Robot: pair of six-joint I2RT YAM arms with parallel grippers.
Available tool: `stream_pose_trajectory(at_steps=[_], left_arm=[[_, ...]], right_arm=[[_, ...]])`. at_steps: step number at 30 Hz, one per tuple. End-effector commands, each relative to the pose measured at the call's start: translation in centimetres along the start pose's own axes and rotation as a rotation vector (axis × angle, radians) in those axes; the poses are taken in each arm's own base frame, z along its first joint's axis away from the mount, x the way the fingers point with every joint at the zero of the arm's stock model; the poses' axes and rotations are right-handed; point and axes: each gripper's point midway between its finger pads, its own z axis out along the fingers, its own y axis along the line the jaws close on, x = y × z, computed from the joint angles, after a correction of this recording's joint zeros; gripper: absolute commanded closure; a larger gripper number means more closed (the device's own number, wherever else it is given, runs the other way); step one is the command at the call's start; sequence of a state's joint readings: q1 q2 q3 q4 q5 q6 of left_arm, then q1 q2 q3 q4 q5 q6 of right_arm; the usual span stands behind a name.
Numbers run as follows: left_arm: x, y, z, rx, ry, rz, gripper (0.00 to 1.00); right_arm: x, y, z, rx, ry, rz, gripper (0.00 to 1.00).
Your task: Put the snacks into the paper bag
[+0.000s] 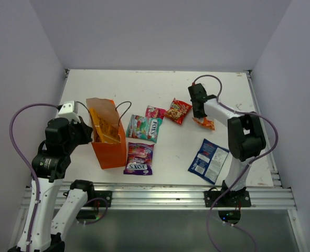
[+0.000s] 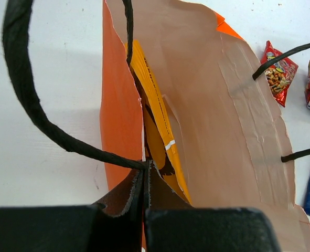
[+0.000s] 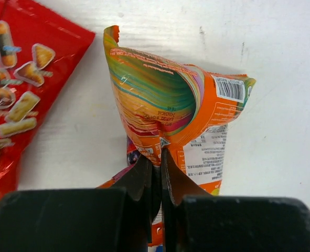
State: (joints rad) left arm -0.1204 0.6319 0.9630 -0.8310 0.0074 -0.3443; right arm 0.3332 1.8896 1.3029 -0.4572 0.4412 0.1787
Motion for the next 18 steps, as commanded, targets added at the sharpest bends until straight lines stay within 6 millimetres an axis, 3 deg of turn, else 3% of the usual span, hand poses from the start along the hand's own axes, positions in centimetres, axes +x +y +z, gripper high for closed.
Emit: stream_pose_trajectory(at_steps=[1,3,4,5,6,7,8,9,11,12,13,15,17,18], left_arm=[[-1.7,-0.7,-0.5,0.031,-0.055,0.025,1.0],[-1.7,-0.8,-0.5,0.034,-0.052,0.027,1.0],[-1.7,-0.8,-0.5,0.035,-0.053,0.027,1.0],[-1.8,-0.9,-0.5,0.037,-0.054,0.026,1.0],[-1.7,-0.8,-0.5,0.036,-0.053,0.025,1.0],[-1.7,-0.8,-0.5,0.036,-0.055,0.025,1.0],[-1.7,-0.9,-0.5,0.037,-0.054,0.024,1.0],[-1.8,-0.9,-0.5,0.038,-0.057,0.024,1.0],[-1.7,-1.0,-0.5,0.044,-0.054,0.024,1.0],[-1.6,-0.9,-0.5,0.044,-0.054,0.024,1.0],[-1.6,-1.0,-0.5,0.047,-0.055,0.024,1.0],[-1.7,-1.0,-0.6,0.048,-0.057,0.021,1.0],[-1.6,-1.0,-0.6,0.051,-0.057,0.021,1.0],[-1.6,-1.1,-0.6,0.052,-0.059,0.02,1.0]], right_arm=[[-3.1,1.6,-5.3,-0.148,-0.085,-0.003,1.0],[-6.1,3.4,-10.7,-0.245,-0.203,-0.044,1.0],[-8.6,3.9,-14.0,-0.283,-0.278,-0.051,1.0],[-9.5,6.0,-17.7,-0.349,-0.34,-0.091,1.0],[-10.5,7.0,-20.2,-0.399,-0.378,-0.103,1.0],[-12.5,8.1,-24.5,-0.488,-0.445,-0.098,1.0],[-13.2,9.2,-26.8,-0.546,-0.478,-0.1,1.0],[-14.4,10.9,-31.3,-0.64,-0.549,-0.098,1.0],[-14.0,14.2,-36.2,-0.789,-0.586,-0.147,1.0],[-13.8,15.8,-37.6,-0.849,-0.584,-0.162,1.0],[-14.7,16.3,-40.7,-0.917,-0.629,-0.156,1.0],[-13.2,19.2,-45.1,-1.099,-0.623,-0.195,1.0],[-12.7,21.5,-48.0,-1.21,-0.633,-0.213,1.0],[-11.4,23.0,-49.5,-1.276,-0.609,-0.234,1.0]])
